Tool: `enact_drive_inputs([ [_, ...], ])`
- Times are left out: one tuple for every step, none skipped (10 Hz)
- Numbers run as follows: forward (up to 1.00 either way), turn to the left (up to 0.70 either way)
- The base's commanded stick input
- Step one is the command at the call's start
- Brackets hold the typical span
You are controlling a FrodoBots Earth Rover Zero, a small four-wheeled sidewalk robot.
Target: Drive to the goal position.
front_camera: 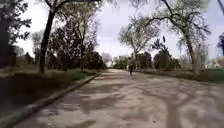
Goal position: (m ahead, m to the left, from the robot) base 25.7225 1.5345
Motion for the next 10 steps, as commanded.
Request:
enact_drive_inputs([
  [0.7,0.0],
  [0.7,0.0],
  [0.7,0.0],
  [0.7,0.0],
  [0.7,0.0],
  [0.7,0.0],
  [0.7,0.0],
  [0.7,0.0],
  [0.7,0.0],
  [0.7,0.0],
])
